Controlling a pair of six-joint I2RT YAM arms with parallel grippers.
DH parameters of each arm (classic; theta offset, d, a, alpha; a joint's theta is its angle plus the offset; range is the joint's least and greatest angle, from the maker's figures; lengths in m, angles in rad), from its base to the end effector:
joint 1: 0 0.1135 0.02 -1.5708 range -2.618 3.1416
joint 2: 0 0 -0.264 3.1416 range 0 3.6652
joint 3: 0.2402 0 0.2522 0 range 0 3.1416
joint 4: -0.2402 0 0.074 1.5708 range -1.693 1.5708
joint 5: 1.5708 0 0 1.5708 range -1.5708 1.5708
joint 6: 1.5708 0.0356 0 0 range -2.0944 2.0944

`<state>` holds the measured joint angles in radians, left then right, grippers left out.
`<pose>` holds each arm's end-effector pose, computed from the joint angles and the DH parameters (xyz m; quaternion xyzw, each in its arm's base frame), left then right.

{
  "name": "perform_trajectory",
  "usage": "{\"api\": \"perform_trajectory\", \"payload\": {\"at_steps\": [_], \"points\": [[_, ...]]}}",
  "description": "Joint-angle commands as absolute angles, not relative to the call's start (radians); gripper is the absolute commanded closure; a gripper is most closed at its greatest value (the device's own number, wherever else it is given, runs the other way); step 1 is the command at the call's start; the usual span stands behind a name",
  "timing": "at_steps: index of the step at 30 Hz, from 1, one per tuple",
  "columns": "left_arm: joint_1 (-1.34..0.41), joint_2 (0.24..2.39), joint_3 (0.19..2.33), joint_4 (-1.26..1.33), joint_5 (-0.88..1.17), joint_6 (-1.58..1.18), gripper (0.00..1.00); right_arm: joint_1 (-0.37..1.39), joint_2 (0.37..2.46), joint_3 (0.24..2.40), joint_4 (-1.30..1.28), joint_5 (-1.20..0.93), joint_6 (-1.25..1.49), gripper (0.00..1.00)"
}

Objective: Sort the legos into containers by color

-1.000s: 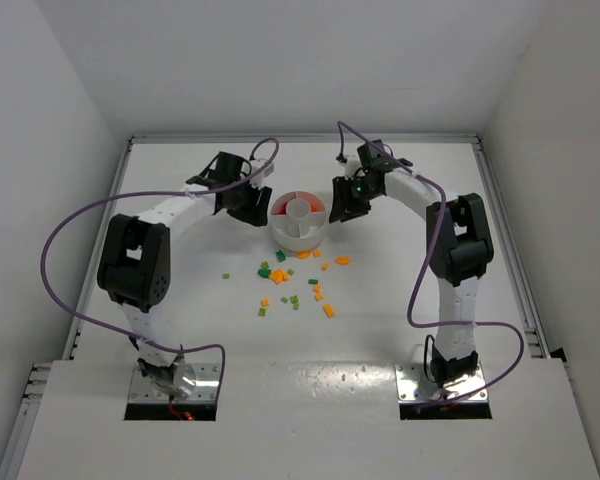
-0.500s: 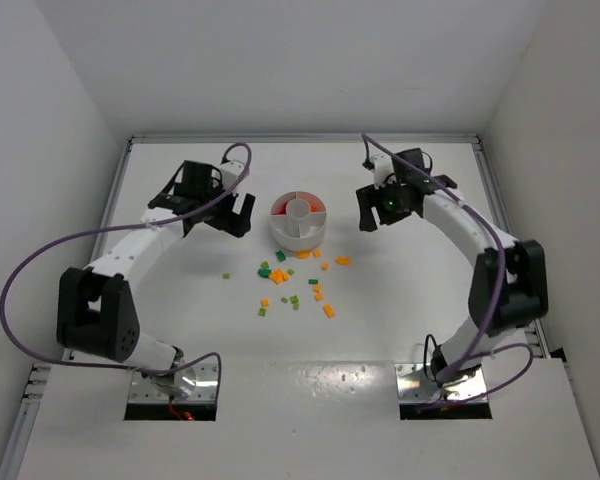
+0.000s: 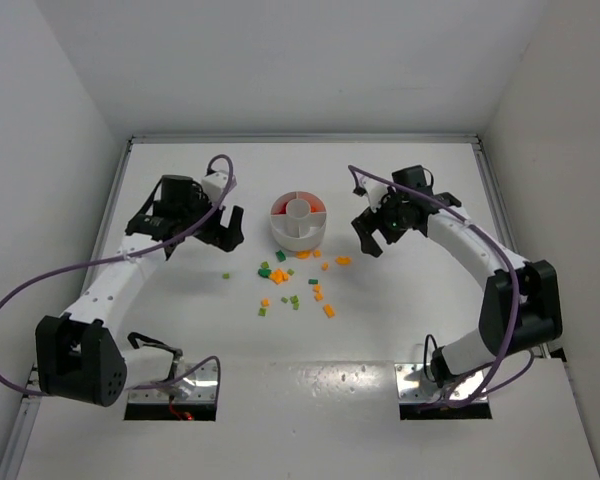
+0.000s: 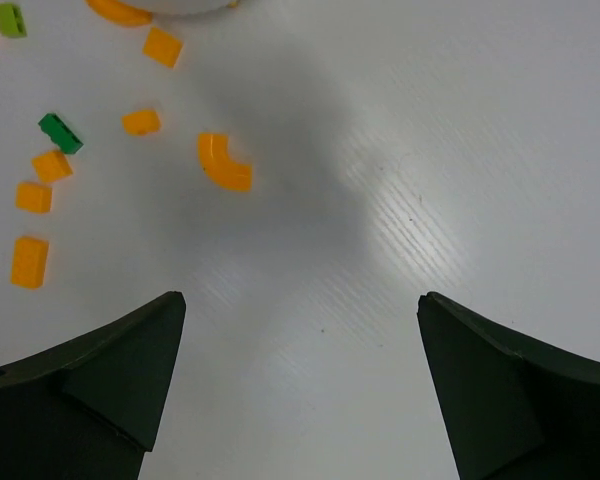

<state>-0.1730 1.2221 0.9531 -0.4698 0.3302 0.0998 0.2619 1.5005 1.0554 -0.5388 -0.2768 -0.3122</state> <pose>0.2556 -0.0564 0.2818 0.1885 0.8849 -0.1648 0.3928 0.2953 0.0892 0.2354 -0.3067 0.8980 0.1248 0.2897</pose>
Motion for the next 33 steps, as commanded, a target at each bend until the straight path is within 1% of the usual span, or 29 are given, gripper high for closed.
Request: {"api": "perform_trajectory", "payload": {"at_steps": [1,4,7,9,10,11,12,15,16,17,18,21,22,23,25,27,33], "points": [[-0.155,1.227,1.002,-0.518,0.422,0.190,0.01,0.264,1.488,1.109,-0.523,-0.327,-0.339,0.00],[-0.155,1.227,0.942,-0.464,0.399,0.160,0.01,0.284,1.457,1.085,-0.480,-0.272,-0.272,0.00],[-0.155,1.227,0.887,-0.451,0.390,0.137,0.01,0.284,1.466,1.085,-0.544,-0.272,-0.270,0.00],[-0.155,1.227,0.824,-0.439,0.413,0.150,0.01,0.284,1.457,1.048,-0.545,-0.261,-0.302,0.04],[-0.170,1.227,0.813,-0.439,0.413,0.169,0.01,0.284,1.448,1.029,-0.545,-0.233,-0.302,0.07],[-0.196,1.227,0.813,-0.439,0.413,0.208,0.02,0.284,1.436,1.013,-0.528,-0.216,-0.302,0.07],[-0.207,1.227,0.802,-0.439,0.399,0.234,0.04,0.266,1.425,1.002,-0.528,-0.239,-0.316,0.09],[-0.245,1.236,0.802,-0.451,0.410,0.322,0.16,0.256,1.414,0.977,-0.540,-0.290,-0.356,0.10],[-0.255,1.258,0.802,-0.451,0.410,0.333,0.21,0.256,1.402,0.967,-0.540,-0.310,-0.367,0.10],[-0.255,1.270,0.802,-0.451,0.410,0.342,0.32,0.256,1.402,0.966,-0.560,-0.336,-0.367,0.09],[-0.264,1.282,0.802,-0.451,0.410,0.342,0.36,0.256,1.402,0.966,-0.571,-0.345,-0.367,0.08],[-0.264,1.316,0.802,-0.451,0.356,0.331,0.44,0.256,1.426,0.989,-0.581,-0.313,-0.367,0.08],[-0.264,1.327,0.802,-0.451,0.313,0.331,0.46,0.256,1.436,0.989,-0.581,-0.313,-0.367,0.11],[-0.264,1.327,0.789,-0.451,0.286,0.331,0.46,0.256,1.436,0.989,-0.581,-0.302,-0.367,0.18],[-0.264,1.327,0.756,-0.437,0.207,0.353,0.47,0.256,1.436,0.989,-0.571,-0.291,-0.367,0.24],[-0.255,1.336,0.743,-0.437,0.180,0.376,0.47,0.256,1.427,0.980,-0.555,-0.279,-0.356,0.27],[-0.245,1.374,0.755,-0.472,0.182,0.492,0.47,0.256,1.436,0.989,-0.543,-0.279,-0.365,0.30]]}}
